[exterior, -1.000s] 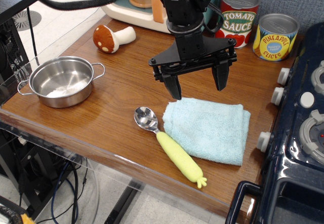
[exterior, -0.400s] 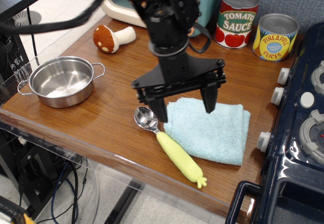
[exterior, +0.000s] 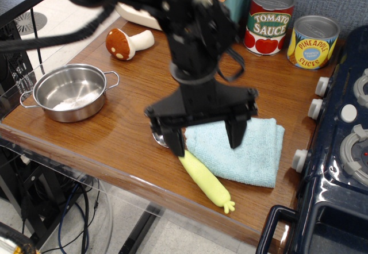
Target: PICK UP THE SPOON AND PUT ANOTHER SIDE OF THE TABLE
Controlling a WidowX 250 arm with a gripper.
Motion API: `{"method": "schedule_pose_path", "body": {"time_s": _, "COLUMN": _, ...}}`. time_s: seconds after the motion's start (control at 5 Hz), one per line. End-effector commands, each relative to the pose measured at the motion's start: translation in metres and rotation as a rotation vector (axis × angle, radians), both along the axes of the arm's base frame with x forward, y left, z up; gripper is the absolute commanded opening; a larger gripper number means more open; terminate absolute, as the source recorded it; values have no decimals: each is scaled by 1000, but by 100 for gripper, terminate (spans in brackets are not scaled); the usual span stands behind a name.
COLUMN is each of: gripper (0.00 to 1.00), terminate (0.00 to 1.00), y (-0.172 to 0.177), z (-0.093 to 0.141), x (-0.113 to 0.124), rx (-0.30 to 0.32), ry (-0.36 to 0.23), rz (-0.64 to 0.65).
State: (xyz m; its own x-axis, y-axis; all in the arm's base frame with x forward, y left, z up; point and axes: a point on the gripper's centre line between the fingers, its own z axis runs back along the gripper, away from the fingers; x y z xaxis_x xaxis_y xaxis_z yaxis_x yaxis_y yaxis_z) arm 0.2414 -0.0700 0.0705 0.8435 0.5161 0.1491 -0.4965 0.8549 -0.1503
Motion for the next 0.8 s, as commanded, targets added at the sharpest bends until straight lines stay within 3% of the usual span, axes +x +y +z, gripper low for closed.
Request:
{"method": "schedule_pose_path", "body": {"time_s": 0.0, "gripper": 100, "terminate": 0, "y": -9, "z": -23, "x": 2, "rx": 75, "ry": 42, "rz": -10}}
{"method": "schedule_pose_path", "body": {"time_s": 0.6, "gripper": 100, "terminate": 0, "y": -11, "z": -56, "x": 3, "rx": 148, "ry": 113, "rz": -18}}
